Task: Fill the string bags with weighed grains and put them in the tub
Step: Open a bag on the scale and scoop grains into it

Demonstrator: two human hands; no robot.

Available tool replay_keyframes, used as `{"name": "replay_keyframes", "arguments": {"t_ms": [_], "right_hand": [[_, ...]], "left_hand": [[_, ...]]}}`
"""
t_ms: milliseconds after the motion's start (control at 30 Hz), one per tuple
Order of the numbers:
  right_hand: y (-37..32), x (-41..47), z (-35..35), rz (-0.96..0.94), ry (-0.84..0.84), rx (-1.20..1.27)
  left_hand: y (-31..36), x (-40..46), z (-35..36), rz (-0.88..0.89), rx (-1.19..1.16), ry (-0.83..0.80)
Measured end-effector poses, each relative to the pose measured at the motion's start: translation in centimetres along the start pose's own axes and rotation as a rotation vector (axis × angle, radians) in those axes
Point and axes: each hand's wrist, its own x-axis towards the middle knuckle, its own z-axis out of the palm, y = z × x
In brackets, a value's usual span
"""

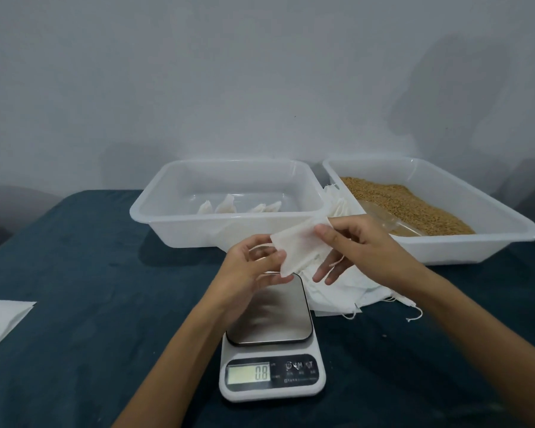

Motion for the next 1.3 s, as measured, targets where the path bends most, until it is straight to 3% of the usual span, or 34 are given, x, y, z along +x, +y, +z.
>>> {"name": "replay_keyframes", "arguments": {"t_ms": [233, 333, 400, 500, 600, 800, 1000, 1300], "right_hand": [[-0.7, 0.6, -0.3, 0.054, -0.056, -0.177], [-1.6, 1.0, -0.4, 0.118, -0.109, -0.188], [-2.7, 1.3, -0.3, 0.199, -0.193, -0.189], [-4.6, 1.6, 0.2, 0.266, -0.331, -0.211], [-6.3, 2.0, 0.5, 0.32, -0.37, -0.317], [-8.1, 3.1, 1.4, 0.415, -0.502, -0.472], [-9.5, 3.4, 1.3, 0.4, -0.411, -0.505], [-9.9, 3.6, 2.8, 0.377, -0.509, -0.667]], "left_hand": [[0.3, -0.2, -0.2, -0.015, -0.056, 0.059], [0.3, -0.5, 0.3, 0.23, 0.287, 0.157], [0.0, -0.8, 0.4, 0.367, 0.502, 0.025], [-0.7, -1.3, 1.0, 0.255, 0.623, -0.21], [-1.2, -1.4, 1.2, 0.264, 0.667, -0.206], [-1.1, -1.8, 1.8, 0.236, 0.569, -0.176], [-1.0, -1.5, 1.8, 0.233, 0.53, -0.145], [-0.6, -2.0, 2.2, 0.194, 0.349, -0.218]]}}
